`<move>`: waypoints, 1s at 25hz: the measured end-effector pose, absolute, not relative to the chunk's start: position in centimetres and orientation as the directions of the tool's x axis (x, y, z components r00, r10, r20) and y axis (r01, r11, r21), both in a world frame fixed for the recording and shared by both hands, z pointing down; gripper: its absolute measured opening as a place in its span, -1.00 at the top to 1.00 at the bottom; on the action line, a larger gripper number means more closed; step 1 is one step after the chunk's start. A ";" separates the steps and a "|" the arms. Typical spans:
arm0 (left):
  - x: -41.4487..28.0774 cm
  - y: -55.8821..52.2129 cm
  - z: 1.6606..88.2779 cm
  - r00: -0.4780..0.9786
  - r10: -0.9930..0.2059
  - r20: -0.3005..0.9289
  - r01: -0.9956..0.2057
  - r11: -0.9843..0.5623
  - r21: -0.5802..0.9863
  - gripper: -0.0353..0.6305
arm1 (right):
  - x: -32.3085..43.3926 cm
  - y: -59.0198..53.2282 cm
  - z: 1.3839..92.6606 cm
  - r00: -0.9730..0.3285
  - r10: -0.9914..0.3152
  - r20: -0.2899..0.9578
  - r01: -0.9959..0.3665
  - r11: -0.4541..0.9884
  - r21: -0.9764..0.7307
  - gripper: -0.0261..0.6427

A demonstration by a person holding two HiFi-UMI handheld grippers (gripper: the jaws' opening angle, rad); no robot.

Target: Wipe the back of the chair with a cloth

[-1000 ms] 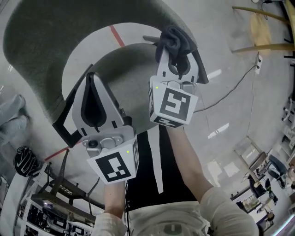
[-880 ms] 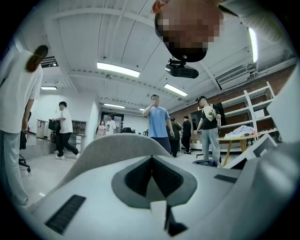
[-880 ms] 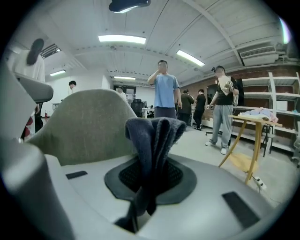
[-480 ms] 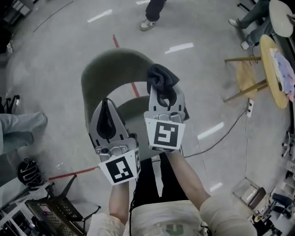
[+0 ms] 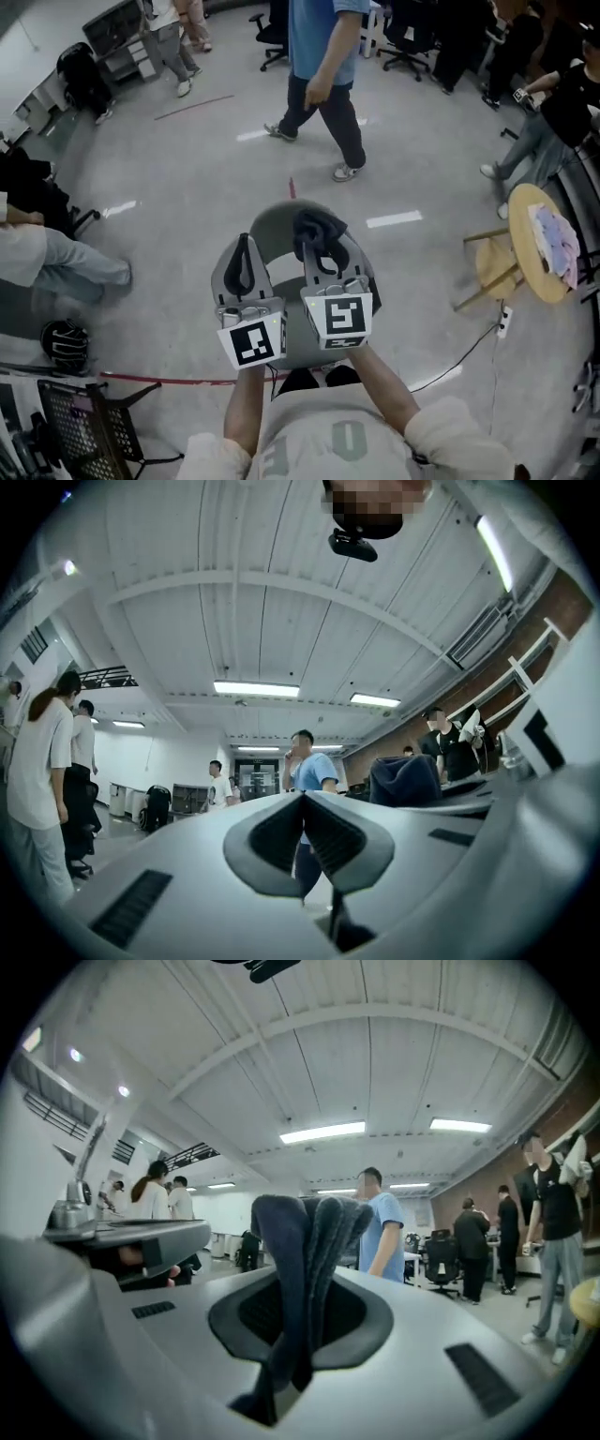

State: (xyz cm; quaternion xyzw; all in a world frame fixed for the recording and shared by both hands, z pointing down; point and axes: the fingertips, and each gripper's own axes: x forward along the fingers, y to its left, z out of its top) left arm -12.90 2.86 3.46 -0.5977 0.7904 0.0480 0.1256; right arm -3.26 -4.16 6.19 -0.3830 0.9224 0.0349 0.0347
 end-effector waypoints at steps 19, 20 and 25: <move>-12.2 10.5 -0.2 -0.285 -0.907 -0.308 -0.947 0.317 -0.056 0.85 | -4.3 4.6 1.1 -0.823 -0.546 -0.154 -0.564 0.817 0.120 0.76; -12.3 10.5 -0.2 -0.283 -0.909 -0.307 -0.947 0.315 -0.061 0.85 | -4.3 4.6 1.2 -0.822 -0.548 -0.154 -0.566 0.816 0.121 0.76; -13.1 10.3 -0.1 -0.275 -0.913 -0.301 -0.949 0.307 -0.064 0.85 | -4.9 4.6 1.5 -0.815 -0.561 -0.145 -0.577 0.807 0.123 0.76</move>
